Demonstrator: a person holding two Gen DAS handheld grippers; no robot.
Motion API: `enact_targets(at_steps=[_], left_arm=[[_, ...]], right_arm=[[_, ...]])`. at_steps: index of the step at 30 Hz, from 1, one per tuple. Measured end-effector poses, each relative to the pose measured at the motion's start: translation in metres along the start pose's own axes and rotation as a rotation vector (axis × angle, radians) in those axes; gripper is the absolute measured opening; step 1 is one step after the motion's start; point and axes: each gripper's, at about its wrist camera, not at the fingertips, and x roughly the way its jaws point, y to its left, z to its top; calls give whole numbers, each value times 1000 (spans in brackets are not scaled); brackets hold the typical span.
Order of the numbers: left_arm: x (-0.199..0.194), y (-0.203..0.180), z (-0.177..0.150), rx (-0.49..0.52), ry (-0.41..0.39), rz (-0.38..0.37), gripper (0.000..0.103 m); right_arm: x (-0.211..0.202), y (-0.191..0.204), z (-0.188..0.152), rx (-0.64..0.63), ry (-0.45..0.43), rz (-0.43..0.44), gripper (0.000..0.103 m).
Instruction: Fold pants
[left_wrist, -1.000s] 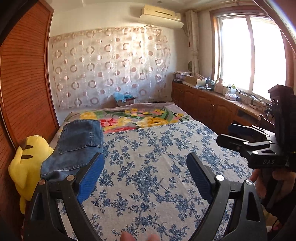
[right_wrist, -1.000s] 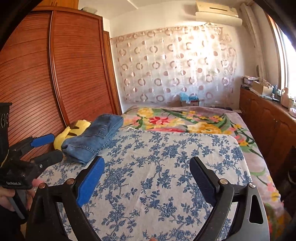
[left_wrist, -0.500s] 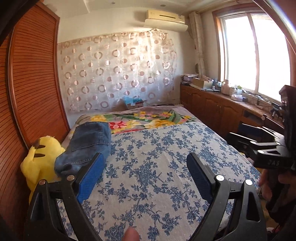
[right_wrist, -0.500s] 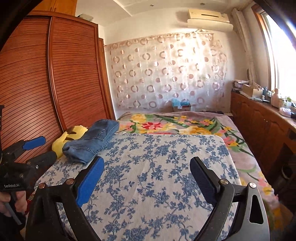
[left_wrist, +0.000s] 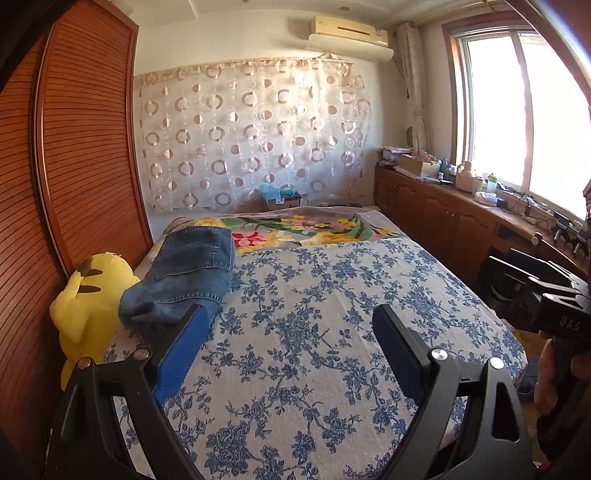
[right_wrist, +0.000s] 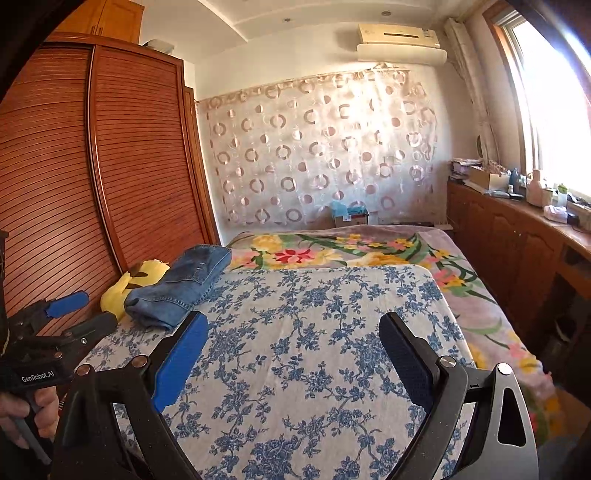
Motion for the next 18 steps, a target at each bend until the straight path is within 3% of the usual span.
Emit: enact_targets(at_steps=[18], left_arm=[[2,14,-13,-29,24,44,91]], right_arm=[[-6,1,-12,-22,10,-25,94]])
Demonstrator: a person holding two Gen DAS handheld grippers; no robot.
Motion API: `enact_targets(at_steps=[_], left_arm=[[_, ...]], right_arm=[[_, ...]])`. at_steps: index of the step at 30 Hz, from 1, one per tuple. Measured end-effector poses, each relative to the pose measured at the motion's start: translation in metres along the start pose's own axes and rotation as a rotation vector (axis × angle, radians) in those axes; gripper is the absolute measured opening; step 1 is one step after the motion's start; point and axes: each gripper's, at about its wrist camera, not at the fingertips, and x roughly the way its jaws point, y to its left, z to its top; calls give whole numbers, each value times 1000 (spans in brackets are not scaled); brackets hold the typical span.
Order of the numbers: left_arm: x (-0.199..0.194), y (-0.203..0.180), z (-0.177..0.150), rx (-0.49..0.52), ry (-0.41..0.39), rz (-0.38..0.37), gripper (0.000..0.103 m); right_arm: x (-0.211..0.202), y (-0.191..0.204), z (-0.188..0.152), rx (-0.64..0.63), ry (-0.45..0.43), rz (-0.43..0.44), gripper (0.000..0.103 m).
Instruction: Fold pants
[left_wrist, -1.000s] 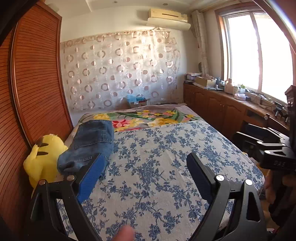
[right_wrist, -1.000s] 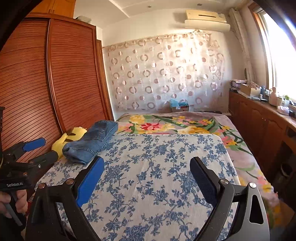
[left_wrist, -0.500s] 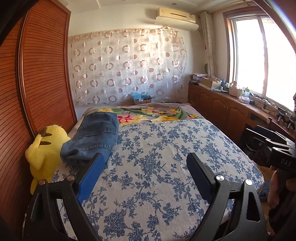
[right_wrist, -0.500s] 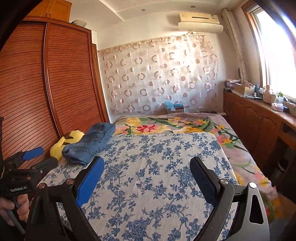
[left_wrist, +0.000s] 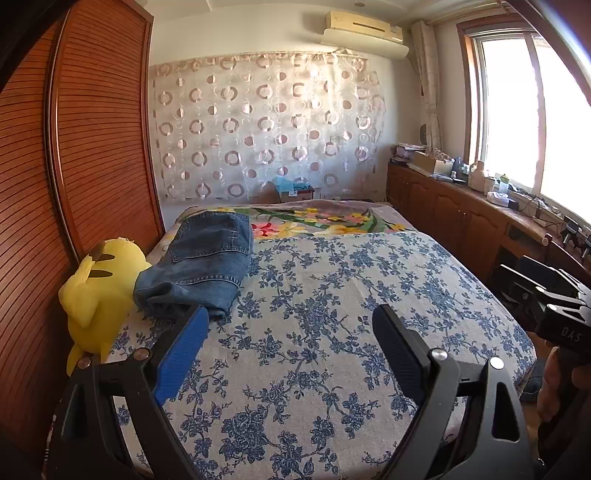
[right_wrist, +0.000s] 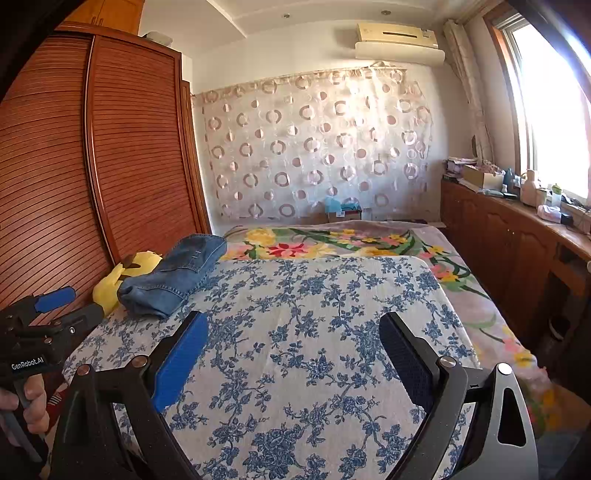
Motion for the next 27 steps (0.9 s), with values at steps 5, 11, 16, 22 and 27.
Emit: enact_targets(at_steps=[5,11,16,22,27], left_arm=[[0,1,0,0,-3,2,91],[0,1,0,1,-3,1,91],[0,1,0,-1,-3,1,91],[-1,1,0,0,-4,1,91],[-1,0,-1,0,-4,2,91]], right_arm=[[-2,-3,1,-5,-3,2,94],[-2,-3,2,-3,-3,1,94],[-4,-4,1,-9,-5,2,94],[-4,-3,1,-10,-5,2,94],[-4,-3,1,-10,-5,3,94]])
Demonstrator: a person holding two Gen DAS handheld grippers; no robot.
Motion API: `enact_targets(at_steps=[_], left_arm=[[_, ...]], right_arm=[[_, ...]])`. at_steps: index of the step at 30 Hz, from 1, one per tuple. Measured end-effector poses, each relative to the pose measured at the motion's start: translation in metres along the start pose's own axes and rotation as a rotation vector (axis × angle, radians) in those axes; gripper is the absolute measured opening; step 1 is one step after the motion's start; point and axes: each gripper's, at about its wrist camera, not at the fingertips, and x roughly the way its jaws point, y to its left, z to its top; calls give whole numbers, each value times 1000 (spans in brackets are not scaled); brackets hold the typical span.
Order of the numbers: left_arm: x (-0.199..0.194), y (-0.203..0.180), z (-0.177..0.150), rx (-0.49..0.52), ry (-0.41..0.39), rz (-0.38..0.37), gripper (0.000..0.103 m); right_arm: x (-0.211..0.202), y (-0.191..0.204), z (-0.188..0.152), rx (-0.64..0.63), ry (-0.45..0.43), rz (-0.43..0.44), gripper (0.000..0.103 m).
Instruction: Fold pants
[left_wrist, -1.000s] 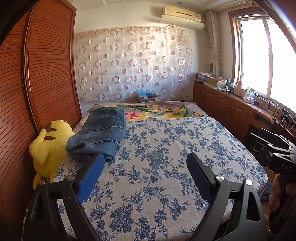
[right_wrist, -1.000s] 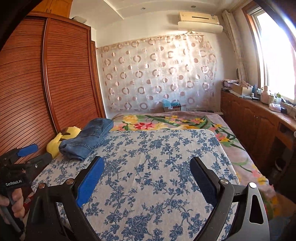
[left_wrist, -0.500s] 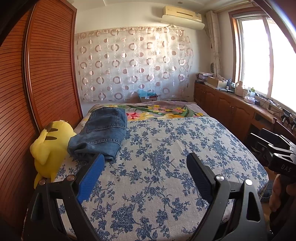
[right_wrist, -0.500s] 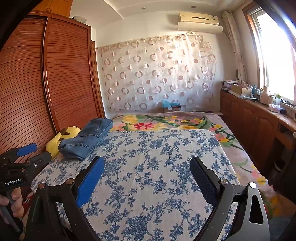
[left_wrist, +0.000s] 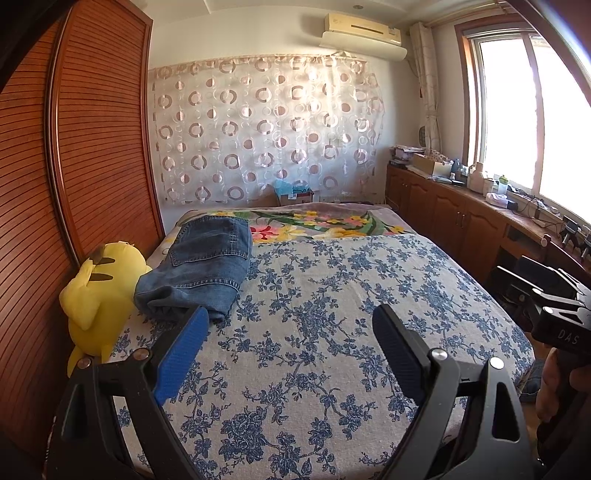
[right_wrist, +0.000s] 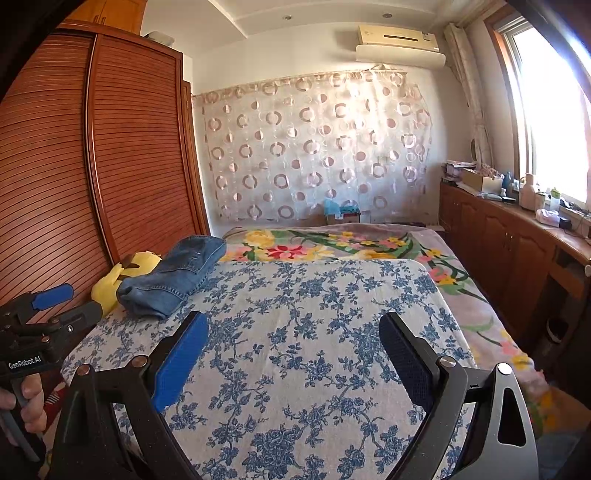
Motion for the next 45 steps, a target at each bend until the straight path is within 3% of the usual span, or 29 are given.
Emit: enact_targets(at_steps=[45], left_arm=[[-1,-1,-2,1,-7,0,91]], right_arm=[[-3,-4,0,-7,-9,-5,94]])
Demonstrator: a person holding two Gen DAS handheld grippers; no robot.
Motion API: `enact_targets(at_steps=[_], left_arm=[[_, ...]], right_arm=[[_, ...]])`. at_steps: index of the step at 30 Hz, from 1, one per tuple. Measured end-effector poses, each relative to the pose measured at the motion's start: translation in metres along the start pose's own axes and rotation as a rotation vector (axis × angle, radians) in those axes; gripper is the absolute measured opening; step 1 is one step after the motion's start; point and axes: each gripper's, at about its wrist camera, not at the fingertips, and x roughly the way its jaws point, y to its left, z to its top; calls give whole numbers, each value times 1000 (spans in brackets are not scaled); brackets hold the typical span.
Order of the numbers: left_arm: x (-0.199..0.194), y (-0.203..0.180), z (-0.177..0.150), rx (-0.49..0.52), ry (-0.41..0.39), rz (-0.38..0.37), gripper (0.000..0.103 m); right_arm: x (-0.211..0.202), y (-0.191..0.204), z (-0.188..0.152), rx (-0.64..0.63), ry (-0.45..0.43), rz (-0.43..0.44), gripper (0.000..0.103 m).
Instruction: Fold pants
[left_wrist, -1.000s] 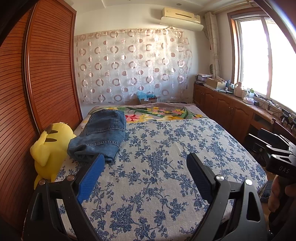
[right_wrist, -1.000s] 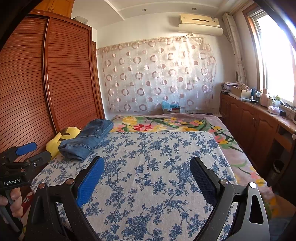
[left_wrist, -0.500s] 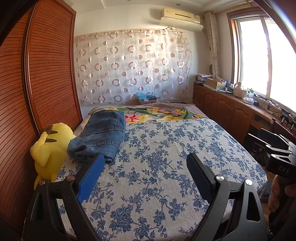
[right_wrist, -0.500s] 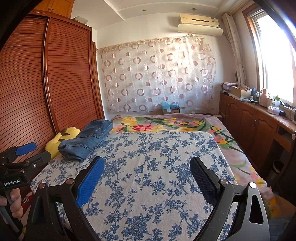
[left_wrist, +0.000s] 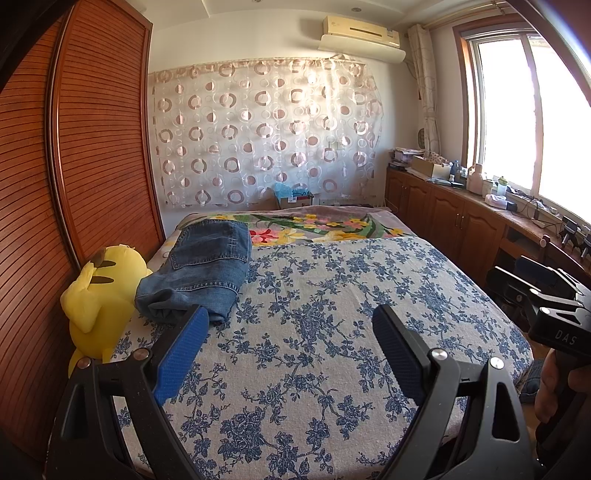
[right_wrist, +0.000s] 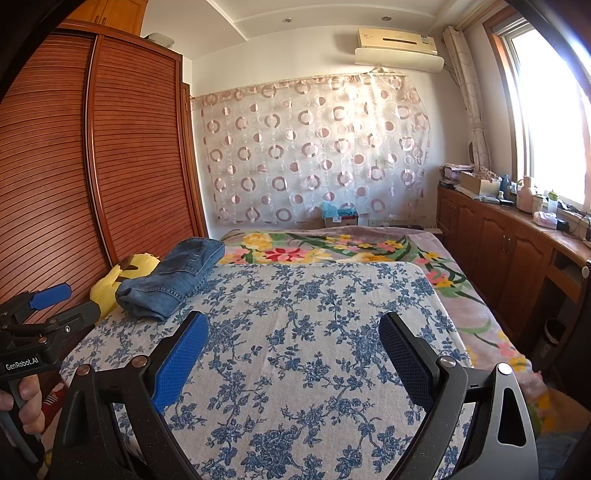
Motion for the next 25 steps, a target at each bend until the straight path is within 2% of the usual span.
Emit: enact_targets(at_steps=[25], left_arm=[[0,-1,-1,1,-4,-1,91]], right_arm=[[-1,2,-1,-3,-2,-3,94]])
